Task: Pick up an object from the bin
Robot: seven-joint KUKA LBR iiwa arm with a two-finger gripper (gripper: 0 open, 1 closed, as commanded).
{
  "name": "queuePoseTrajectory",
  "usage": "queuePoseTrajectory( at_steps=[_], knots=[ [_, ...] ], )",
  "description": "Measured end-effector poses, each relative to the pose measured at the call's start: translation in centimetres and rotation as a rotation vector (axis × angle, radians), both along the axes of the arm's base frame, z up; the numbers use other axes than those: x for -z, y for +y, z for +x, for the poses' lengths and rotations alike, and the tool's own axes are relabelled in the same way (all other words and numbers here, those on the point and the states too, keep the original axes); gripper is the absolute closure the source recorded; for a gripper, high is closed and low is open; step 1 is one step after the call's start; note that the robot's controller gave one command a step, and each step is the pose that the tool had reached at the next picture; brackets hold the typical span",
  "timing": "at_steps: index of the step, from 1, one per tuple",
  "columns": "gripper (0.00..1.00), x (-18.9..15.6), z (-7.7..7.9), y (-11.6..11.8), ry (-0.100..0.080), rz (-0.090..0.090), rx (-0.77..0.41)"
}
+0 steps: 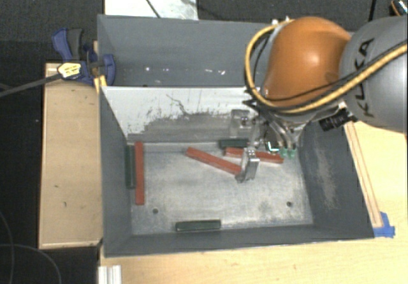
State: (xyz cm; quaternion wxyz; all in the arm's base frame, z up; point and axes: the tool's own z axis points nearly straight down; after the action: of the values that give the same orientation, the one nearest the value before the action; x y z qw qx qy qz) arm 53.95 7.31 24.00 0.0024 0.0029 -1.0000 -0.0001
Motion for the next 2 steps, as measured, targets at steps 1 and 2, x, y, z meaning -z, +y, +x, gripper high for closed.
queuePoseTrajectory(
  at_steps=[1,2],
  knots=[
    [0.00,11.5,0.8,-6.9,0.000,0.000,-0.043],
    [0.00,17.2,1.1,-1.6,-0.002,0.002,0.047]
  ],
)
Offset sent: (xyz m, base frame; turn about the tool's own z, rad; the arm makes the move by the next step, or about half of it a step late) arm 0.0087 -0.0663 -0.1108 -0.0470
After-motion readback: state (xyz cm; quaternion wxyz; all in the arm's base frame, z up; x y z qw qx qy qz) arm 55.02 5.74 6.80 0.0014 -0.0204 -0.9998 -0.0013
